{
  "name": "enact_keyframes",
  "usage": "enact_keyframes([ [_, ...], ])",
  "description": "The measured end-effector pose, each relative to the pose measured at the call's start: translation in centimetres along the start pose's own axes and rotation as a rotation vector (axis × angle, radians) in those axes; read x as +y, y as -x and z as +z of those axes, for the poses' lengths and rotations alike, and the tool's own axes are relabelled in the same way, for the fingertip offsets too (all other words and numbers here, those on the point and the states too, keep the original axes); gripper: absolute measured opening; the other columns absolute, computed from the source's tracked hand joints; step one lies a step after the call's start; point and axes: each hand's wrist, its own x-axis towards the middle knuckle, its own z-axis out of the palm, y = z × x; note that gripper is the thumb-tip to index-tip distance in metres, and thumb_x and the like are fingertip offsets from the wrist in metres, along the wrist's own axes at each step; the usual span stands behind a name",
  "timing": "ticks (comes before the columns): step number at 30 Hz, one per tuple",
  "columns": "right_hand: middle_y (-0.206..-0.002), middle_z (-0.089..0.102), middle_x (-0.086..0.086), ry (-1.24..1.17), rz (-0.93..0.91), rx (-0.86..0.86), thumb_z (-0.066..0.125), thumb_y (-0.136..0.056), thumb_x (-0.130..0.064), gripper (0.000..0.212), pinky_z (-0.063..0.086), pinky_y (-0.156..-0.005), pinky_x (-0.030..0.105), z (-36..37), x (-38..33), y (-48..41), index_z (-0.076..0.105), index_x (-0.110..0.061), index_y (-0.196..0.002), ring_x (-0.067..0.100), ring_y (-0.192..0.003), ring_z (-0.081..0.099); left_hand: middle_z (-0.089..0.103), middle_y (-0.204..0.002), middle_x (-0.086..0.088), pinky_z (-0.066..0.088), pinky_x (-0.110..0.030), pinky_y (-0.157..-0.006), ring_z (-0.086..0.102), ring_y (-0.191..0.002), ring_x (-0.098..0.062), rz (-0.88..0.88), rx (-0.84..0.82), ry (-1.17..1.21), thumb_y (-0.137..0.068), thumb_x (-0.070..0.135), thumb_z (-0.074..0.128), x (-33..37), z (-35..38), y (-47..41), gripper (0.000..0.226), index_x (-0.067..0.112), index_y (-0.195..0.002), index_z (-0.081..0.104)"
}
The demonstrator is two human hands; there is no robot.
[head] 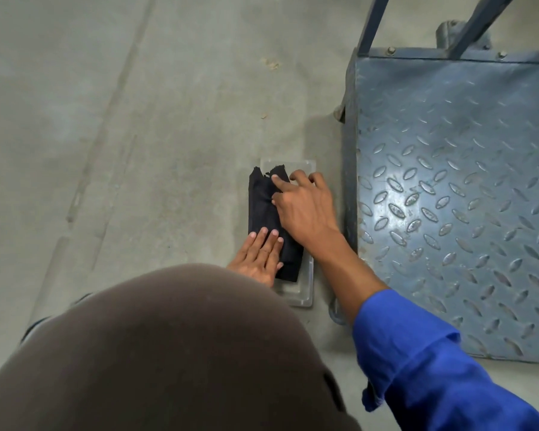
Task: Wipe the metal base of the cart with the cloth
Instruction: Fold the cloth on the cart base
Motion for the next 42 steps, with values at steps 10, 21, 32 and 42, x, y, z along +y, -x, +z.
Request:
enact_keyframes([
  [10,-0.152,0.06,-0.001,-0.018,-0.022,-0.199,0.065,-0.101,-0.042,0.049,0.039,-0.111,0.045,0.7,-0.5,0.4,0.063,-0.023,-0.145,0.024,-0.137,0.055,0.033,-0.171,-0.012,0.007,-0.049,-0.131,0.018,-0.163,-0.029,0.092,-0.445,-0.029,-0.108,0.053,0.011,-0.7,-1.1,-1.2,0.075,0.008,-0.161,0.042],
  [21,-0.177,0.008,0.008,0.169,-0.069,-0.662,0.025,-0.114,-0.051,0.068,0.001,-0.133,0.05,0.7,-2.1,0.6,0.013,-0.012,-0.168,0.032,-0.163,0.012,-0.002,-0.179,-0.008,-0.017,-0.061,-0.128,-0.022,-0.162,-0.026,-0.03,-0.667,-0.068,-0.106,0.066,-0.001,0.0,-1.7,-0.8,0.084,0.011,-0.17,0.001],
  [32,-0.178,0.006,0.008,0.183,-0.051,-0.646,0.036,-0.11,-0.052,0.077,-0.012,-0.129,0.058,-0.2,-0.9,0.7,0.003,-0.014,-0.169,0.031,-0.164,0.003,-0.001,-0.179,-0.004,-0.018,-0.068,-0.124,-0.021,-0.163,-0.024,-0.03,-0.651,-0.07,-0.104,0.066,-0.005,0.0,-2.2,-1.6,0.081,0.019,-0.17,0.0],
  [42,-0.177,0.014,0.003,0.161,-0.088,-0.637,0.043,-0.108,-0.051,0.075,-0.012,-0.13,0.054,0.1,0.5,0.7,0.015,-0.019,-0.169,0.026,-0.163,0.017,0.004,-0.179,-0.005,-0.016,-0.069,-0.124,-0.018,-0.164,-0.027,0.007,-0.663,-0.062,-0.099,0.069,-0.012,-0.1,-2.2,-1.3,0.086,0.026,-0.17,0.008],
])
